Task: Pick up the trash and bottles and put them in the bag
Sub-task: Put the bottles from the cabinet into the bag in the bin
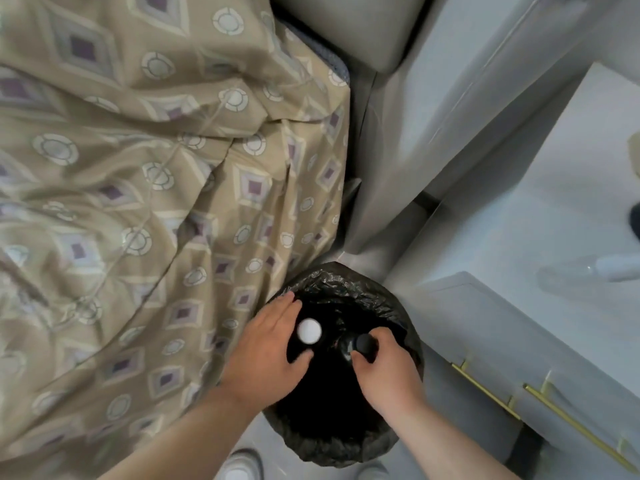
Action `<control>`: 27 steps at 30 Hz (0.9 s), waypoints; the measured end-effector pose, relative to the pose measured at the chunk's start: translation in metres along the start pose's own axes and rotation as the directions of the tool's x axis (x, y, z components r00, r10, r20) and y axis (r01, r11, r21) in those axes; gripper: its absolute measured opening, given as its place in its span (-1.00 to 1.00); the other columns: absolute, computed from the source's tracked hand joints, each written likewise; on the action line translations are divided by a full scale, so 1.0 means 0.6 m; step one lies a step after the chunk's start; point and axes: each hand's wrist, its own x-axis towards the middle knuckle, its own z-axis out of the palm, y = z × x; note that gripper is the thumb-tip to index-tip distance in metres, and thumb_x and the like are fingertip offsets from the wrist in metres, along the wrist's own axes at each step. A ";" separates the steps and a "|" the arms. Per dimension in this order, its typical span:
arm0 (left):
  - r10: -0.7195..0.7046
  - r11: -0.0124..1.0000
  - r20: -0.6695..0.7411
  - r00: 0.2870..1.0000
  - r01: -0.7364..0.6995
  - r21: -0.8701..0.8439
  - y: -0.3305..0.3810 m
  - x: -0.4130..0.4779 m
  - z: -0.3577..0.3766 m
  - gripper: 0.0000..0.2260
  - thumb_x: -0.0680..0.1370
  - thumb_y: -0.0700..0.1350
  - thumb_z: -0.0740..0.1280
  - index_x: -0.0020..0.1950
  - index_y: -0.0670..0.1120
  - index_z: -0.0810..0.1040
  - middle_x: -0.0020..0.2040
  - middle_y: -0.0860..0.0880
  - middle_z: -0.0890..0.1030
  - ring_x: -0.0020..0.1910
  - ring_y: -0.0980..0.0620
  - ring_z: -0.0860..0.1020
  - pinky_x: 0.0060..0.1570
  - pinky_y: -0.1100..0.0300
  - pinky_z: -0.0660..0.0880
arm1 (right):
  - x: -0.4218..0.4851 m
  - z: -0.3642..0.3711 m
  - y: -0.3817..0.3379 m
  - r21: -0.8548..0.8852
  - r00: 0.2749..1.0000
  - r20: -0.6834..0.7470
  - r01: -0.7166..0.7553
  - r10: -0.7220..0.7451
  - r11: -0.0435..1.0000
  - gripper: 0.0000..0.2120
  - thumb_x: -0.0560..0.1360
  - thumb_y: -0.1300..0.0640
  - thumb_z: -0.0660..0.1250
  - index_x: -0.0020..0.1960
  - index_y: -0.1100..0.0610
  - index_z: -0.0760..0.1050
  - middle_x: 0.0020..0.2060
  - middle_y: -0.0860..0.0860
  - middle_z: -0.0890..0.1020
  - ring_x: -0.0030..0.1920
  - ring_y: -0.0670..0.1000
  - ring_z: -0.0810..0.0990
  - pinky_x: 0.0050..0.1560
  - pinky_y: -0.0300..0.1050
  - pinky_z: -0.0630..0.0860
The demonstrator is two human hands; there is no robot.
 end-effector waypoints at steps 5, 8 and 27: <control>0.038 0.999 0.158 0.987 -0.036 -0.021 -0.045 -0.024 0.012 -0.15 0.39 0.32 0.12 0.56 0.04 -0.15 0.51 0.20 -0.28 0.47 0.29 -0.35 0.49 0.28 -0.18 | 0.043 0.047 -0.005 -0.036 0.998 0.055 -0.040 0.042 0.999 -0.70 0.50 0.10 0.29 0.22 0.08 0.38 0.04 0.09 0.63 0.07 0.11 0.61 0.05 -0.08 0.54; 0.053 0.998 0.127 0.991 -0.048 -0.039 -0.051 -0.027 0.007 -0.20 0.42 0.29 0.09 0.56 0.05 -0.14 0.52 0.21 -0.27 0.46 0.32 -0.35 0.42 0.38 -0.24 | 0.071 0.062 -0.010 -0.034 0.999 0.011 -0.048 0.048 0.998 -0.70 0.50 0.14 0.27 0.23 0.11 0.41 0.08 0.13 0.63 0.13 0.16 0.59 0.13 -0.08 0.51; 0.003 0.925 0.047 0.999 0.015 -0.380 0.244 -0.044 -0.167 -0.41 0.48 0.22 0.18 0.50 0.15 0.19 0.49 0.36 -0.01 0.42 0.47 -0.07 0.34 0.36 0.07 | -0.175 -0.186 -0.027 0.434 0.982 -0.153 0.170 -0.114 0.884 -0.78 0.52 0.04 0.29 0.10 -0.24 0.44 0.06 -0.30 0.56 0.12 -0.31 0.51 0.11 -0.43 0.41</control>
